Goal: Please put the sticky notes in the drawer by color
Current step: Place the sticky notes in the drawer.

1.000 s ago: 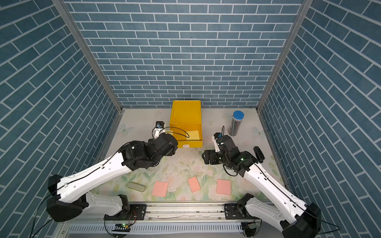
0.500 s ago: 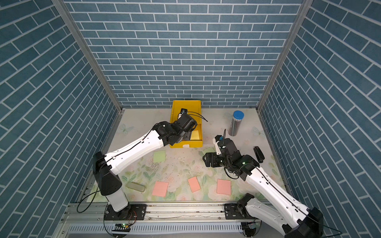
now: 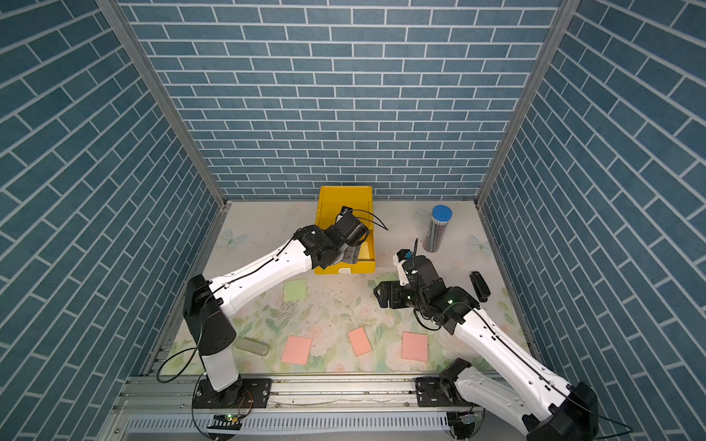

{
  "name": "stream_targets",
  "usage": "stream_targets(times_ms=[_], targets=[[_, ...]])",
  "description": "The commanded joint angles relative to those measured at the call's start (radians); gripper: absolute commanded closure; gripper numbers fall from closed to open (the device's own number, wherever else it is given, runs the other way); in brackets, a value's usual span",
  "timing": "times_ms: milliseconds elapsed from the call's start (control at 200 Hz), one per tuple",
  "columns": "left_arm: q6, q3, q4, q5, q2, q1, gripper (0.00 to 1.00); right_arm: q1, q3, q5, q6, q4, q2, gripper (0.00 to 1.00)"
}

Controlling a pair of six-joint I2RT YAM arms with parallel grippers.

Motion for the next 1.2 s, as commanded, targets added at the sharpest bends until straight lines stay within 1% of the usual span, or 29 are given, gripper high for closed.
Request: stream_targets(times_ms=[0, 130, 300, 460, 525, 580, 655, 710, 765, 820, 930, 970, 1020, 1055, 1090, 1195], targets=[[0.01, -0.012, 0.012, -0.004, 0.001, 0.007, 0.18, -0.002, -0.006, -0.015, 0.012, 0.032, 0.012, 0.13], [0.018, -0.012, 0.016, 0.008, 0.006, 0.012, 0.15, -0.001, -0.003, -0.018, 0.01, 0.036, 0.015, 0.13], [0.018, -0.021, 0.033, 0.023, -0.005, 0.016, 0.05, -0.002, -0.004, -0.013, 0.009, 0.034, 0.011, 0.13], [0.027, -0.017, 0.052, 0.04, -0.023, 0.022, 0.03, -0.001, 0.0, -0.017, 0.004, 0.043, 0.003, 0.13], [0.033, 0.002, 0.061, 0.055, -0.03, 0.022, 0.03, -0.001, 0.003, -0.056, -0.008, 0.068, -0.005, 0.14], [0.039, 0.002, 0.095, 0.084, -0.059, 0.024, 0.03, 0.0, -0.004, -0.12, -0.01, 0.116, -0.018, 0.15], [0.046, 0.004, 0.152, 0.133, -0.114, 0.037, 0.02, 0.007, -0.019, -0.229, 0.006, 0.213, -0.036, 0.2], [0.049, 0.0, 0.195, 0.194, -0.155, 0.069, 0.01, 0.019, -0.027, -0.288, 0.028, 0.288, -0.039, 0.23], [0.049, 0.007, 0.22, 0.267, -0.179, 0.117, 0.0, 0.045, -0.021, -0.306, 0.04, 0.34, -0.027, 0.24], [0.053, 0.025, 0.228, 0.307, -0.193, 0.166, 0.0, 0.078, 0.0, -0.292, 0.038, 0.363, -0.003, 0.24], [0.076, 0.065, 0.226, 0.321, -0.183, 0.256, 0.0, 0.13, 0.039, -0.268, 0.031, 0.387, 0.075, 0.24], [0.079, 0.057, 0.244, 0.369, -0.169, 0.309, 0.0, 0.14, 0.046, -0.263, 0.025, 0.401, 0.11, 0.25], [0.08, 0.027, 0.294, 0.446, -0.154, 0.366, 0.03, 0.148, 0.059, -0.247, 0.015, 0.404, 0.152, 0.26], [0.086, 0.006, 0.337, 0.486, -0.141, 0.391, 0.05, 0.153, 0.072, -0.241, 0.002, 0.407, 0.18, 0.27], [0.098, -0.01, 0.369, 0.492, -0.131, 0.402, 0.06, 0.153, 0.082, -0.239, -0.007, 0.413, 0.203, 0.27], [0.122, -0.047, 0.414, 0.454, -0.109, 0.403, 0.09, 0.154, 0.13, -0.225, -0.047, 0.402, 0.273, 0.3]])
